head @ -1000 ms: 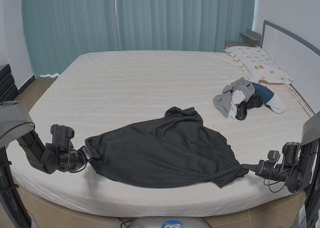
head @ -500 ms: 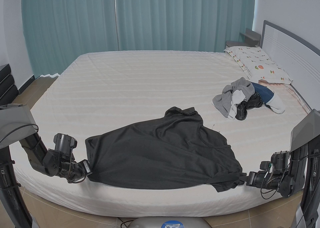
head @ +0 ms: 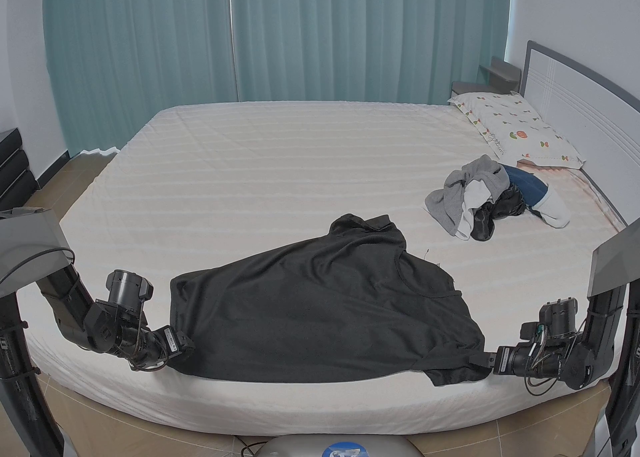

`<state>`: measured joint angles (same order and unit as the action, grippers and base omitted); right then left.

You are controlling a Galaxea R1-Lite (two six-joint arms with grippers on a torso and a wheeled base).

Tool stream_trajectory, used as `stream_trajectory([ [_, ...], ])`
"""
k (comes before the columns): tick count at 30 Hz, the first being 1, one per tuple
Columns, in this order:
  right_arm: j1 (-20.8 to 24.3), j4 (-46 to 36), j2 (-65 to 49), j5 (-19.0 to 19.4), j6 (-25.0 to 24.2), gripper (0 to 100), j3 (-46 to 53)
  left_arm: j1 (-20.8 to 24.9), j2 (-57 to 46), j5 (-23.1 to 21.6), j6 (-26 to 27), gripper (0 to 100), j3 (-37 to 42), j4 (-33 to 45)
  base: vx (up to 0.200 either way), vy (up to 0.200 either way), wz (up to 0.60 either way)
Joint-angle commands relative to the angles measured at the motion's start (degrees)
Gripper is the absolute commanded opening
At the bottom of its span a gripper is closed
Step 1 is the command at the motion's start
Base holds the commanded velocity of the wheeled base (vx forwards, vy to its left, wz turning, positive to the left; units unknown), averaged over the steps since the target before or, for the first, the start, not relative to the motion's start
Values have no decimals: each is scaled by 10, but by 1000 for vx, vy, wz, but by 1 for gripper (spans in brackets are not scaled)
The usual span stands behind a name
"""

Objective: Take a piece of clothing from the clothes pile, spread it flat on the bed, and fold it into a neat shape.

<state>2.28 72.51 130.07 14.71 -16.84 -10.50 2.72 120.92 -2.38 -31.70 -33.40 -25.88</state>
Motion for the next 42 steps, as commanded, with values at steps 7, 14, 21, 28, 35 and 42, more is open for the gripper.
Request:
stream_trajectory([
  [7,-38,-4,-81,-14,-51,100,-55,-29,-53,-47,-17,100,-26,-2,0,0,0],
  [14,-18,-4,-68,-15,-93,100,-66,-36,-55,-69,-57,100,-45,-4,0,0,0],
  [21,-17,-4,-66,-12,-152,100,-84,-54,-49,-99,-86,100,-58,-4,0,143,0],
  [28,-16,2,-49,-9,-154,100,-86,-56,-36,-100,-86,100,-67,-5,0,114,0],
  [35,-15,3,-45,-9,-169,100,-96,-56,-24,-99,-120,100,-85,-5,0,0,0],
  [42,-5,4,-47,-9,-208,100,-105,-53,-2,-99,-185,100,-119,-5,0,0,0],
])
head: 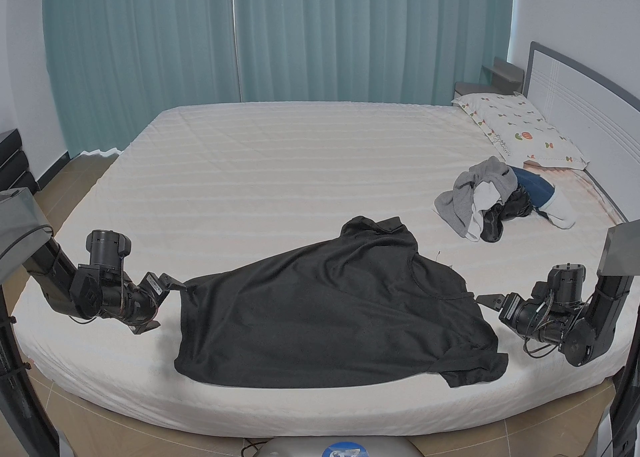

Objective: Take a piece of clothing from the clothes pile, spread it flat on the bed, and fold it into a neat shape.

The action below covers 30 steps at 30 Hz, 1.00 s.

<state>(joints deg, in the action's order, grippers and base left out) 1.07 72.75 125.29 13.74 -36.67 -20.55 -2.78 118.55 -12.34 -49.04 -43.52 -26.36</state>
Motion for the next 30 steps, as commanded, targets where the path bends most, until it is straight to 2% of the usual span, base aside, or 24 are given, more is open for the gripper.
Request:
stream_trajectory([
  [1,11,1,2,1,-11,100,-5,3,26,0,-11,100,-17,-1,0,0,0],
  [7,29,1,9,0,-45,100,-5,5,50,6,-18,100,-38,-22,200,0,0],
  [11,31,5,15,1,-53,100,-6,6,75,15,-37,100,-60,-67,0,0,0],
  [16,34,17,32,1,-57,100,-7,10,114,57,-44,100,-114,-94,0,0,0],
  [19,37,20,42,1,-57,100,-8,20,143,77,-33,100,-160,-92,0,0,0],
  [24,38,21,45,0,-57,100,-8,32,185,84,27,100,-173,-99,0,0,0],
  [30,38,21,46,0,-57,100,-10,39,196,87,32,100,-174,-99,0,0,0],
])
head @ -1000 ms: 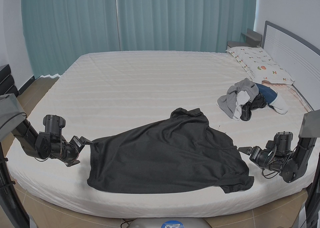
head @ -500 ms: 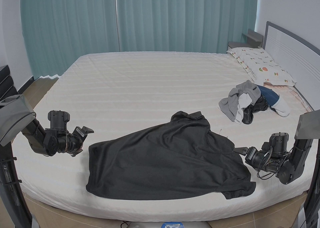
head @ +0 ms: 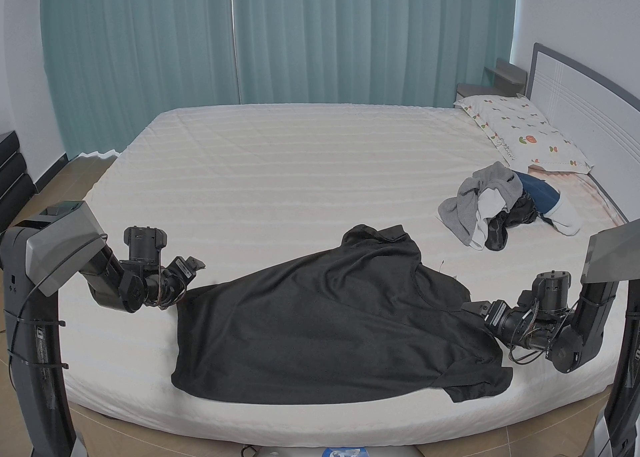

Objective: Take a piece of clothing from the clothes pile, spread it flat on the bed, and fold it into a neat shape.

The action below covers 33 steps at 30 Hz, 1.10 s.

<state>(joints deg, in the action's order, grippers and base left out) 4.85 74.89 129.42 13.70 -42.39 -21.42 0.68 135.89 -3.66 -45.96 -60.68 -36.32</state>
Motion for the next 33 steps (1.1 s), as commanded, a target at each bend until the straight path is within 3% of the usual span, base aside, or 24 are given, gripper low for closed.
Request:
stream_trajectory([
  [1,0,0,5,0,1,100,-1,5,23,1,2,100,-1,0,0,0,0],
  [10,0,0,4,0,0,100,-1,5,19,37,3,100,5,3,0,0,0],
  [20,1,0,0,0,0,100,0,9,18,37,17,100,13,4,0,0,0],
  [21,1,0,0,0,0,100,0,9,20,37,19,0,8,4,0,0,0],
  [33,-1,0,2,0,0,100,-2,-1,43,37,22,0,-97,43,0,0,0],
])
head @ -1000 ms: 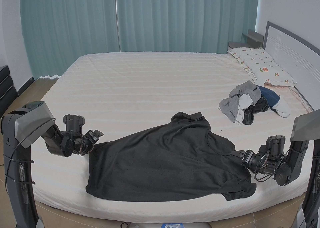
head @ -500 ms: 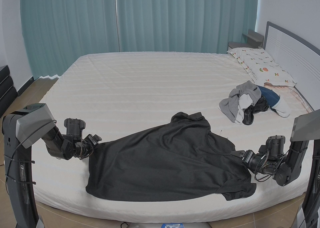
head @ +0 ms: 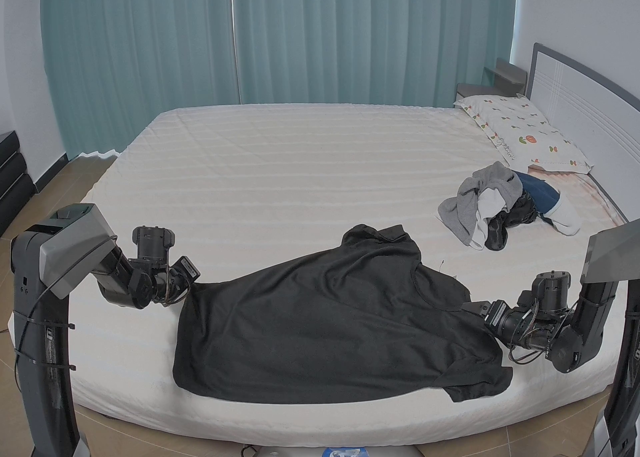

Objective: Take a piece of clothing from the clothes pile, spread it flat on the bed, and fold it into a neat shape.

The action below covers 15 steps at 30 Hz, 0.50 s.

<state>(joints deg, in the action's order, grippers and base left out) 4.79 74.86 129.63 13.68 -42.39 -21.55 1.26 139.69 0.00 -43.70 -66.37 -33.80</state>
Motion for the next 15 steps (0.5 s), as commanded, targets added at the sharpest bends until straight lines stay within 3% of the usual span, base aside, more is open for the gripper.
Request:
stream_trajectory([
  [1,-1,0,0,0,0,100,-1,-10,5,2,-1,0,-56,25,0,0,0],
  [9,-4,0,2,-1,-1,100,-7,-29,8,19,-2,0,-131,34,0,0,0],
  [15,-4,3,3,-4,-6,100,-12,-40,56,62,-4,0,-218,22,0,0,0],
])
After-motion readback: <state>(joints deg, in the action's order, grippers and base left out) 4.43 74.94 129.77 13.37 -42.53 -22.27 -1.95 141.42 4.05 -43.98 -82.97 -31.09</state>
